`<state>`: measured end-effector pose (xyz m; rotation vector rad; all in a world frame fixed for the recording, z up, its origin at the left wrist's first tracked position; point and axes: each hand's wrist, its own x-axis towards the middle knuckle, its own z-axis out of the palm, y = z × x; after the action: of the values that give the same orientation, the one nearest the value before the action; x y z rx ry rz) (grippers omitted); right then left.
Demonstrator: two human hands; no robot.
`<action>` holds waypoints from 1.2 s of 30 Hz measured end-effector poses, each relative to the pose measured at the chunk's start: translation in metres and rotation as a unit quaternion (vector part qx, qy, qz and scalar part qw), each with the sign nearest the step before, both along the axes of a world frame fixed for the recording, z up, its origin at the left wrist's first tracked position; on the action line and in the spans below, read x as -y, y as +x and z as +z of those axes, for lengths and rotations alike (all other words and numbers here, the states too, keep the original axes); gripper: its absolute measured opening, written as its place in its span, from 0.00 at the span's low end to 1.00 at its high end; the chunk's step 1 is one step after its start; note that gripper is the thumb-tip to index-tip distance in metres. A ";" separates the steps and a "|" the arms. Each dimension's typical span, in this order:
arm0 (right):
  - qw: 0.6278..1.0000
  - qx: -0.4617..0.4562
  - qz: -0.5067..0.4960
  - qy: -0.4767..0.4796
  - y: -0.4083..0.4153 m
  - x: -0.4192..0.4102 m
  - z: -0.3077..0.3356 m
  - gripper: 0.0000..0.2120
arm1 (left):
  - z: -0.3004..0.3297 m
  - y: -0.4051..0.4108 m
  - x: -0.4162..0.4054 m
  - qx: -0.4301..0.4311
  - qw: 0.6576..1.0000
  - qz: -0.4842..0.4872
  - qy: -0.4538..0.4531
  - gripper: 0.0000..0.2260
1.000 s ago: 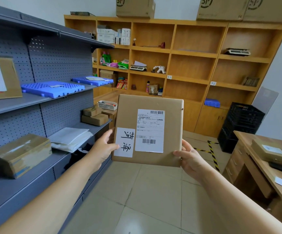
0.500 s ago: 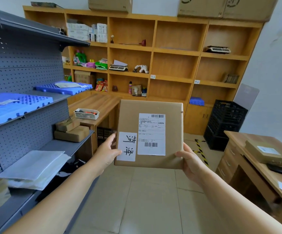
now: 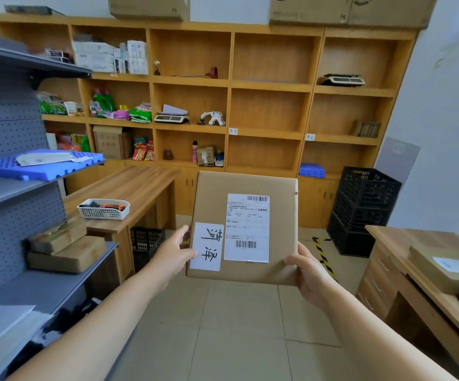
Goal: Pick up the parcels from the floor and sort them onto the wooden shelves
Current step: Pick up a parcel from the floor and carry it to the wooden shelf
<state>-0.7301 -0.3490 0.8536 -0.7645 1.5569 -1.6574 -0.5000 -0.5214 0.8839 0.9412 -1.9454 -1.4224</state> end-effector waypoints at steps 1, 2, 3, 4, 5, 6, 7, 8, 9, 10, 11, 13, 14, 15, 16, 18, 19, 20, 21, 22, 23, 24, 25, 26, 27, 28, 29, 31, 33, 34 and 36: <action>1.000 -0.001 -0.004 0.002 -0.018 0.008 0.003 0.30 | 0.002 -0.019 0.010 0.000 1.000 -0.003 0.002 0.31; 1.000 -0.003 -0.007 0.004 -0.037 0.016 0.007 0.30 | 0.004 -0.038 0.019 -0.003 1.000 -0.007 0.006 0.31; 1.000 -0.005 -0.009 0.005 -0.054 0.025 0.010 0.30 | 0.005 -0.055 0.027 -0.008 1.000 -0.010 0.010 0.31; 1.000 -0.008 -0.010 0.007 -0.071 0.034 0.013 0.30 | 0.006 -0.073 0.035 -0.012 1.000 -0.011 0.014 0.31; 1.000 -0.010 -0.011 0.010 -0.087 0.043 0.015 0.30 | 0.006 -0.088 0.043 -0.016 1.000 -0.011 0.019 0.31; 1.000 -0.011 -0.010 0.014 -0.102 0.053 0.016 0.30 | 0.006 -0.102 0.051 -0.019 0.999 -0.010 0.025 0.31; 1.000 -0.012 -0.009 0.017 -0.115 0.062 0.017 0.30 | 0.005 -0.115 0.059 -0.021 0.999 -0.009 0.030 0.31; 1.000 -0.011 -0.008 0.021 -0.127 0.073 0.018 0.30 | 0.004 -0.127 0.069 -0.023 0.999 -0.008 0.035 0.31; 1.000 -0.011 -0.008 0.024 -0.137 0.083 0.017 0.31 | 0.003 -0.138 0.079 -0.023 0.999 -0.007 0.037 0.31; 1.000 -0.012 -0.008 0.027 -0.148 0.095 0.017 0.31 | 0.001 -0.149 0.090 -0.023 0.999 -0.007 0.038 0.31; 0.999 -0.013 -0.009 0.028 -0.157 0.106 0.016 0.31 | 0.000 -0.159 0.102 -0.022 0.999 -0.007 0.037 0.31; 1.000 -0.011 -0.009 0.026 -0.175 0.131 0.014 0.30 | -0.003 -0.177 0.130 -0.020 0.999 -0.011 0.033 0.31; 1.000 -0.009 -0.007 0.024 -0.183 0.144 0.012 0.29 | -0.005 -0.186 0.145 -0.017 0.999 -0.013 0.032 0.30; 1.000 -0.005 -0.008 0.022 -0.192 0.161 0.010 0.29 | -0.007 -0.196 0.164 -0.014 0.999 -0.015 0.031 0.30; 1.000 -0.002 -0.011 0.021 -0.199 0.175 0.009 0.29 | -0.008 -0.204 0.179 -0.012 0.999 -0.018 0.030 0.31; 1.000 0.002 -0.020 0.018 -0.215 0.206 0.007 0.30 | -0.008 -0.221 0.213 -0.011 0.999 -0.027 0.028 0.31; 0.999 0.004 -0.028 0.014 -0.223 0.225 0.007 0.31 | -0.008 -0.230 0.233 -0.011 0.999 -0.036 0.026 0.31; 0.999 0.006 -0.035 0.011 -0.233 0.246 0.007 0.31 | -0.007 -0.239 0.254 -0.011 0.999 -0.047 0.026 0.31; 0.999 0.009 -0.038 0.007 -0.241 0.267 0.009 0.30 | -0.005 -0.248 0.276 -0.010 0.998 -0.054 0.029 0.31; 0.999 0.013 -0.039 0.005 -0.249 0.288 0.011 0.30 | -0.004 -0.256 0.299 -0.008 0.998 -0.059 0.035 0.32; 0.999 0.017 -0.041 0.006 -0.256 0.310 0.014 0.30 | -0.003 -0.264 0.322 -0.004 0.997 -0.064 0.040 0.33; 0.999 0.020 -0.044 0.007 -0.262 0.330 0.016 0.30 | -0.002 -0.273 0.346 0.001 0.997 -0.067 0.045 0.34; 0.999 0.022 -0.048 0.009 -0.269 0.350 0.018 0.29 | -0.001 -0.282 0.368 0.004 0.996 -0.070 0.048 0.35; 0.998 0.023 -0.053 0.011 -0.276 0.370 0.019 0.28 | 0.000 -0.292 0.390 0.005 0.996 -0.073 0.049 0.35; 0.998 0.024 -0.058 0.010 -0.284 0.388 0.020 0.26 | 0.000 -0.302 0.411 0.006 0.996 -0.075 0.048 0.35; 0.998 0.026 -0.063 0.009 -0.292 0.405 0.020 0.25 | 0.000 -0.313 0.429 0.008 0.996 -0.076 0.049 0.35; 0.997 0.028 -0.070 0.010 -0.300 0.419 0.020 0.25 | -0.001 -0.324 0.446 0.010 0.996 -0.077 0.051 0.35; 0.995 0.037 -0.087 0.015 -0.318 0.443 0.017 0.25 | -0.003 -0.346 0.473 0.016 0.995 -0.082 0.055 0.35; 0.993 0.049 -0.108 0.019 -0.339 0.465 0.012 0.26 | -0.009 -0.370 0.497 0.020 0.994 -0.088 0.059 0.35; 0.991 0.056 -0.120 0.020 -0.351 0.476 0.009 0.26 | -0.012 -0.383 0.507 0.021 0.994 -0.090 0.061 0.35; 0.988 0.063 -0.136 0.025 -0.377 0.497 0.003 0.26 | -0.017 -0.410 0.526 0.021 0.994 -0.088 0.063 0.35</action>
<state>-1.1067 -0.8463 0.8570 -0.4248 1.6617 -1.8154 -0.9096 -1.0475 0.8668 0.8800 -2.0311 -1.6542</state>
